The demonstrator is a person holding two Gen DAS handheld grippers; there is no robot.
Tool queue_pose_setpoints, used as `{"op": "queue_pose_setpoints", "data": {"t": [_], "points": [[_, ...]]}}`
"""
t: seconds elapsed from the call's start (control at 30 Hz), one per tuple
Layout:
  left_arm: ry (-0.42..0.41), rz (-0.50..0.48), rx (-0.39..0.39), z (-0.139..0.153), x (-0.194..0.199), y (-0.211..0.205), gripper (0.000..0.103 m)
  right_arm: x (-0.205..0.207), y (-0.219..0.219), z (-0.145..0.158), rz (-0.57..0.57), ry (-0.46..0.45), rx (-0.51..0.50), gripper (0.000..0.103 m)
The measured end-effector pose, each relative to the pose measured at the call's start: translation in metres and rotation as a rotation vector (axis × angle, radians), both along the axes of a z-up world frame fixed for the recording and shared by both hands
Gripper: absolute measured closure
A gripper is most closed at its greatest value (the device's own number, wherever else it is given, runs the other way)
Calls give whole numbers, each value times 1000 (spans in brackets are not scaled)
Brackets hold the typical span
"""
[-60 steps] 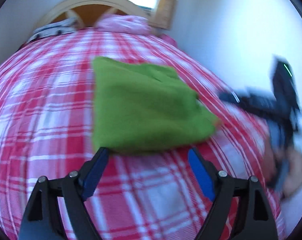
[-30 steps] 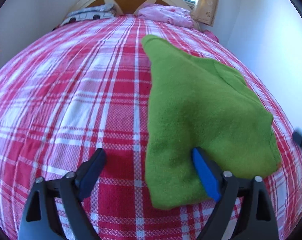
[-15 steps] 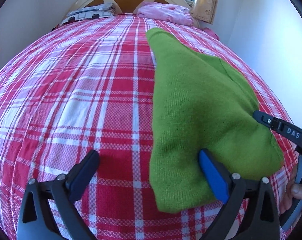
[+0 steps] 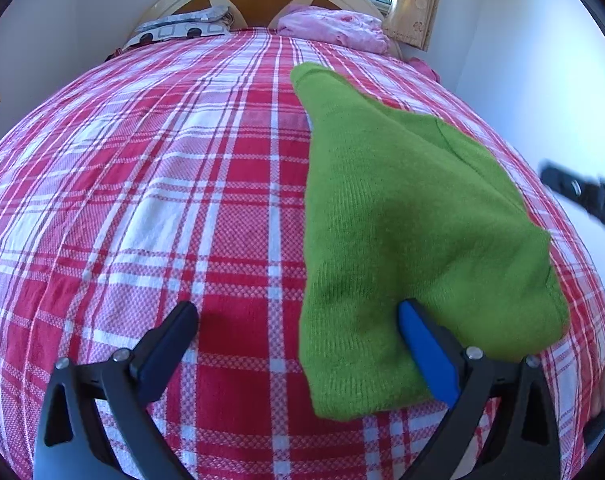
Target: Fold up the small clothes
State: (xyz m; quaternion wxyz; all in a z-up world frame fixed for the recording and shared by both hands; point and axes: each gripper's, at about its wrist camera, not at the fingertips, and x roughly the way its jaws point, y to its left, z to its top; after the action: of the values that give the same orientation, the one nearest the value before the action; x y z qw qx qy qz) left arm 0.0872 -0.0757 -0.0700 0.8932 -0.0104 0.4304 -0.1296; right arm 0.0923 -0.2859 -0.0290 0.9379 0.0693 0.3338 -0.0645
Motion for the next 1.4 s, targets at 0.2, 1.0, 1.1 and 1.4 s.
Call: {"op": "queue_pose_setpoints", "data": {"t": [0.2,1.0,1.1,1.4], "points": [[-85,-6,25,48,13,8,2,69,1,-8,65,50,1,82],[-130,-36,259,14,96,-79,0,83,-57,-64,26,64,123,79],[-128,-33,251,13,96,-79,0,82,-55,-64,22,61,116,79],[81,-118,27,25,99,-42,0,42,-91,-61,-139,-73,237,23]]}}
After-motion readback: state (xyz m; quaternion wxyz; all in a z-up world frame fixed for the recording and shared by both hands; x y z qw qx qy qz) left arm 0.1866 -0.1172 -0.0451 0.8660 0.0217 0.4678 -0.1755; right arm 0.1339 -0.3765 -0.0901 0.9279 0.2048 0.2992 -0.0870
